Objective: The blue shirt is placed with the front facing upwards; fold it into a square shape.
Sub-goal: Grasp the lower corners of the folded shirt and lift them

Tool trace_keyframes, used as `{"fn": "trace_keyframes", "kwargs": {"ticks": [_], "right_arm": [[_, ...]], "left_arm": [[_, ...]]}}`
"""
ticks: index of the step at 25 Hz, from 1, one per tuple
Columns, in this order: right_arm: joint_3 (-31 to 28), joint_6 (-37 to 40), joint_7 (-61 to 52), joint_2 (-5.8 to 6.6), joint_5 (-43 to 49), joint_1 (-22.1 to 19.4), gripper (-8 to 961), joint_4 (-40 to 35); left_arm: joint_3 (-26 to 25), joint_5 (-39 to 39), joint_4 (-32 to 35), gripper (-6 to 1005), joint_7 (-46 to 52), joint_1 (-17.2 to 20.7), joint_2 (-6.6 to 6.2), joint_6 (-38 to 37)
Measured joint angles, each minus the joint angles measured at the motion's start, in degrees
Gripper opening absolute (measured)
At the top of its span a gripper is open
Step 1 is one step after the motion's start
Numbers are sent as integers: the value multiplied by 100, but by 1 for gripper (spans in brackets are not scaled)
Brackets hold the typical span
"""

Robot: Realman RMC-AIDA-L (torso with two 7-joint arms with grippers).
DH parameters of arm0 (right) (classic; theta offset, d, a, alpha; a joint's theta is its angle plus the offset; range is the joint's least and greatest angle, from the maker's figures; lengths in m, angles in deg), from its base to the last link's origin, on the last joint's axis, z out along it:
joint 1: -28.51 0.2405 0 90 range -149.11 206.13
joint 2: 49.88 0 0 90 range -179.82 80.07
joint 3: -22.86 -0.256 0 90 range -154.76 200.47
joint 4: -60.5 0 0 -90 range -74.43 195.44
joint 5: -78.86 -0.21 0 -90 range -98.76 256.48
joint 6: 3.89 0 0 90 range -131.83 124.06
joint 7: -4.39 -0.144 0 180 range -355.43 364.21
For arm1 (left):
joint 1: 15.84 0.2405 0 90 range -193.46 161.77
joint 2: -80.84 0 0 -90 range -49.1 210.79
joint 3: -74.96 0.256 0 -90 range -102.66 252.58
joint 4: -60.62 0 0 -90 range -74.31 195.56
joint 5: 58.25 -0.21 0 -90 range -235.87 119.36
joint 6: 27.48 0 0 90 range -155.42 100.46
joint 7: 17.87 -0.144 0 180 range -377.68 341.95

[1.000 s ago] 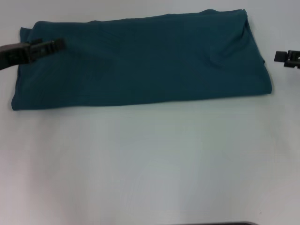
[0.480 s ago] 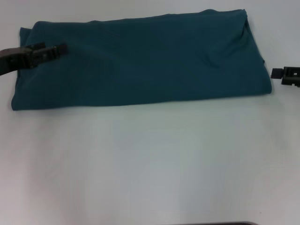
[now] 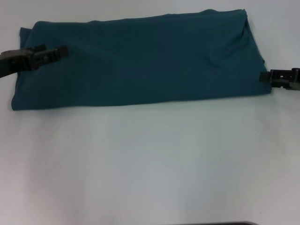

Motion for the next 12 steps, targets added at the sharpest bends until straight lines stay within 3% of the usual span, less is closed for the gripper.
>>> {"fn": "trace_keyframes", "kwargs": {"ticks": [12], "right_arm": [[43,-303,21,-71,0,109,683,220]], "left_arm": [[0,-1,7,876,-27,10,2,112]]}}
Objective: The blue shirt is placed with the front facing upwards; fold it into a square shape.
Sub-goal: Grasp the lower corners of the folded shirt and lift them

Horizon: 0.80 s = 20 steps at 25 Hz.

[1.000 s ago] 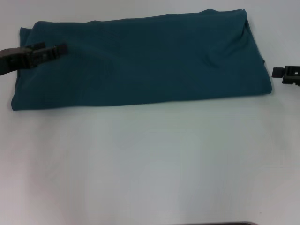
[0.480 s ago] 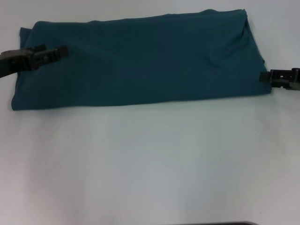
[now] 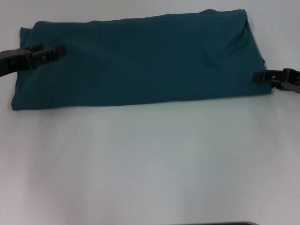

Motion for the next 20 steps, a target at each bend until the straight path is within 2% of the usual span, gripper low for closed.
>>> {"fn": "trace_keyframes", "kwargs": {"ticks": [8,17,20], "right_arm": [[2,-7,11,-53,0,62,682,2],[116,13,6,-40,10,63,683,2],[358,-41,20,-39,16,64,576,2]], "left_arm": [[0,-13,10,875,-4,-24,-6,41],[-1,-16,22,876,-4,-33,-9,53],[-1,-15,22,876,8,-33,-9,53]]}}
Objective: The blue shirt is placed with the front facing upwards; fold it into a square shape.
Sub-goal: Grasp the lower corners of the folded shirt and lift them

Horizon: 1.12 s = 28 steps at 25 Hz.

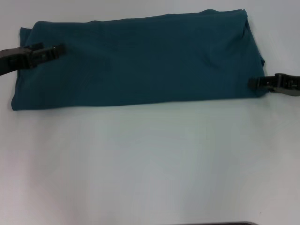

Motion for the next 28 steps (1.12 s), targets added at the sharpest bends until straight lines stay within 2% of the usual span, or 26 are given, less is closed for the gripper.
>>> {"fn": "trace_keyframes", "kwargs": {"ticks": [2,5,10,19,25,28], "right_arm": [[105,-39,-11,-1,1,3,505,0],[104,-45,-27,10,-9,-1,269,-1],[-7,31,-51,50,-47,-63,74,-65],[-49,56,-55,88,-52,-80,18,-70],[-108,5,-48,90,-55,-96,12,-52],[-117,8,-49,90,-59,-96,12,-52]], "left_arm": [[0,0,0,876,11,1,0,-5],[0,0,-1,875,18,19,0,-21],[0,0,-2,875,20,35,0,-30],[0,-47,-2,876,28,51,-13,-9],[-40,-519,29,876,171,81,-100,80],[-49,-670,144,876,299,124,-204,194]]}}
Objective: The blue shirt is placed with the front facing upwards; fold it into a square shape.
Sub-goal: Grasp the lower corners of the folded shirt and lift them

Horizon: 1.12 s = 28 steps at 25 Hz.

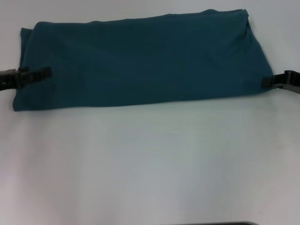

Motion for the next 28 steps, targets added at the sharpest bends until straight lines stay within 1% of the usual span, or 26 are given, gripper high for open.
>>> {"fn": "trace_keyframes", "kwargs": {"ticks": [4,7,14,19,28], "right_arm": [[-18,20,-7,3,-2,0,12,-14],[-55,24,-7,21,-2,0,12,-16],[-84,18,-16,85,-2,27,12,-7],[-83,7,-27,88,-2,49,12,-12],[-80,-6,-77,97,8,69,12,-16]], "left_arm": [[-2,-153,266,876,185,22,-153,127],[-3,-216,406,875,247,32,-214,195],[16,-406,481,875,359,17,-224,349],[41,-430,560,875,367,15,-238,523],[53,-551,593,876,402,-9,-286,482]]}}
